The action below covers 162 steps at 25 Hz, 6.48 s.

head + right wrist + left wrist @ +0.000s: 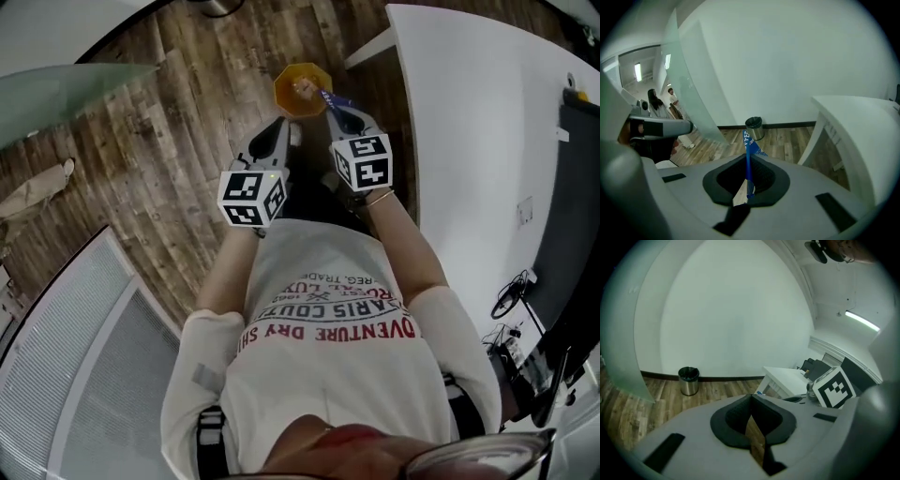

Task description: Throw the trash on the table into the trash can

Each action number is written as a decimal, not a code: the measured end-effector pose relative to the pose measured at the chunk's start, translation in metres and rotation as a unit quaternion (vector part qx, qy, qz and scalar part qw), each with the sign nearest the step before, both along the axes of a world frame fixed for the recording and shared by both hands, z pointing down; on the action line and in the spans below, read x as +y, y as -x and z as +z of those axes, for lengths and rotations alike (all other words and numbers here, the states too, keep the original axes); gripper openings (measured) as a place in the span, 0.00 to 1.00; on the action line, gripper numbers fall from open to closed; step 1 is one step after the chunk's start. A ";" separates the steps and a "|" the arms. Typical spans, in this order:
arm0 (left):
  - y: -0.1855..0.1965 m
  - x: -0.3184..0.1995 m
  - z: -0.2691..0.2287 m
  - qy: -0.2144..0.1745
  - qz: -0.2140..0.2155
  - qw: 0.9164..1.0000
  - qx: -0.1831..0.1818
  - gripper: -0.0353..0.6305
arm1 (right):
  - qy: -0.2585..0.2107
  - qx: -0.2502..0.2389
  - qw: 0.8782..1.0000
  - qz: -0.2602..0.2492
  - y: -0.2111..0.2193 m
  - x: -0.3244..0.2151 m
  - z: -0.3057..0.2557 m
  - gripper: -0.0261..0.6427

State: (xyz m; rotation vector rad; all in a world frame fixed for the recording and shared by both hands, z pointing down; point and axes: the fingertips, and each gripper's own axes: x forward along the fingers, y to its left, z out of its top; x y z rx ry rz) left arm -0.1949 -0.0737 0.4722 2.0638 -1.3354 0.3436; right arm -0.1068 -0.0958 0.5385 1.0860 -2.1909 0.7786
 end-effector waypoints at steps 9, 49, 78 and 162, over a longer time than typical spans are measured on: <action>0.049 -0.046 0.154 0.022 -0.017 1.000 -0.011 0.09 | 0.061 -0.011 0.997 -0.055 0.060 -0.042 0.197 0.08; -0.056 -0.046 0.006 -0.038 0.083 0.996 0.007 0.09 | -0.073 -0.040 0.994 0.071 -0.042 -0.044 -0.018 0.08; -0.467 0.180 -0.223 -0.176 0.629 0.741 0.155 0.09 | -0.238 0.117 0.680 0.684 -0.429 0.335 -0.246 0.08; -0.488 0.004 -0.103 -0.097 0.419 0.901 0.044 0.09 | -0.108 -0.025 0.882 0.458 -0.515 0.066 -0.116 0.08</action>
